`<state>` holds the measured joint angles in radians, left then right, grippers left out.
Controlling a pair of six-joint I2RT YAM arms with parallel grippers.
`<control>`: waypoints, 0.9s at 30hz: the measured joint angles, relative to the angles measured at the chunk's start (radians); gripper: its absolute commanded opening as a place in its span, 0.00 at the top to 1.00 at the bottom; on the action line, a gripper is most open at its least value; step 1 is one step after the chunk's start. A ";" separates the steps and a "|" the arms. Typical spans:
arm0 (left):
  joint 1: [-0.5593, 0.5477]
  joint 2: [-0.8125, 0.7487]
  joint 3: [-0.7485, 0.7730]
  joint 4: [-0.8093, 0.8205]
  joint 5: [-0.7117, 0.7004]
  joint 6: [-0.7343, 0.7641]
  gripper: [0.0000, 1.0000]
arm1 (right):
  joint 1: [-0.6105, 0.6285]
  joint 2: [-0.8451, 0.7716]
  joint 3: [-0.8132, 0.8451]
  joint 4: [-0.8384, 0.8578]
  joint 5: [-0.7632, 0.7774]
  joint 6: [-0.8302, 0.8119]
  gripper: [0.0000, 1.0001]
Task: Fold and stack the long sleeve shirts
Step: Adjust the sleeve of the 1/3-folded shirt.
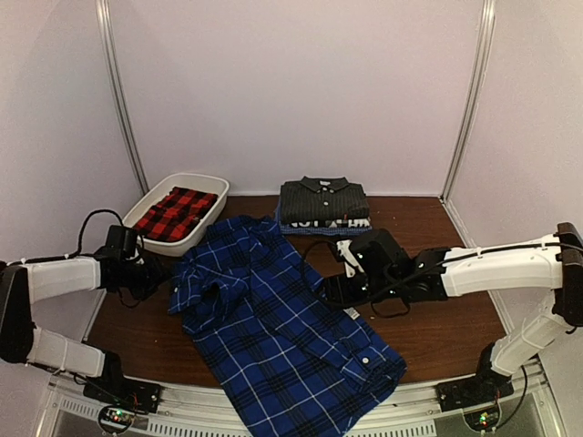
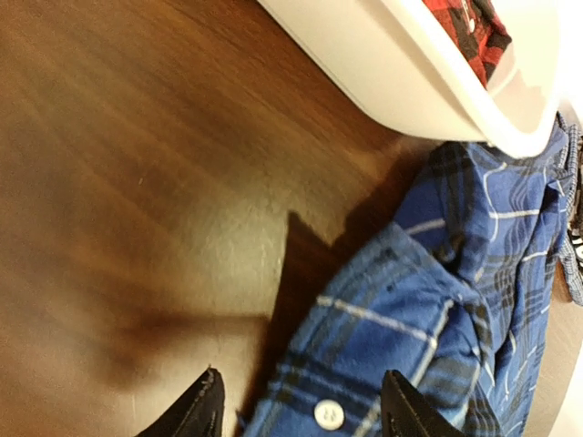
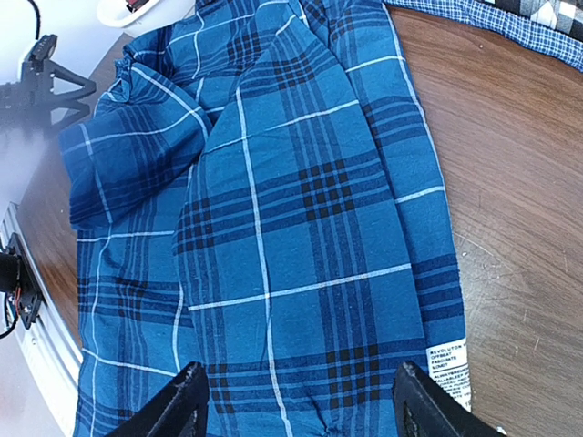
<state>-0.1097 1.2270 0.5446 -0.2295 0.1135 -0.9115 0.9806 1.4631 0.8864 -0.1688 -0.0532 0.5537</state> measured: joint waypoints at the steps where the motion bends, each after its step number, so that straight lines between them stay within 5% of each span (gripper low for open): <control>1: 0.009 0.026 0.000 0.025 0.007 0.012 0.39 | 0.000 0.002 0.000 0.000 0.000 -0.001 0.29; 13: 0.026 0.216 0.006 0.293 0.124 0.143 0.47 | 0.000 0.021 0.008 0.000 -0.001 -0.002 0.30; 22: 0.027 0.222 0.006 0.332 0.164 0.184 0.86 | 0.000 0.034 0.010 0.001 -0.013 -0.002 0.30; 27: 0.023 0.160 0.006 0.303 0.178 0.204 0.96 | 0.000 0.042 0.011 0.002 -0.019 -0.001 0.30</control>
<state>-0.0864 1.3869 0.5510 0.0734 0.2916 -0.7078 0.9802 1.5047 0.8970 -0.1673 -0.0719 0.5526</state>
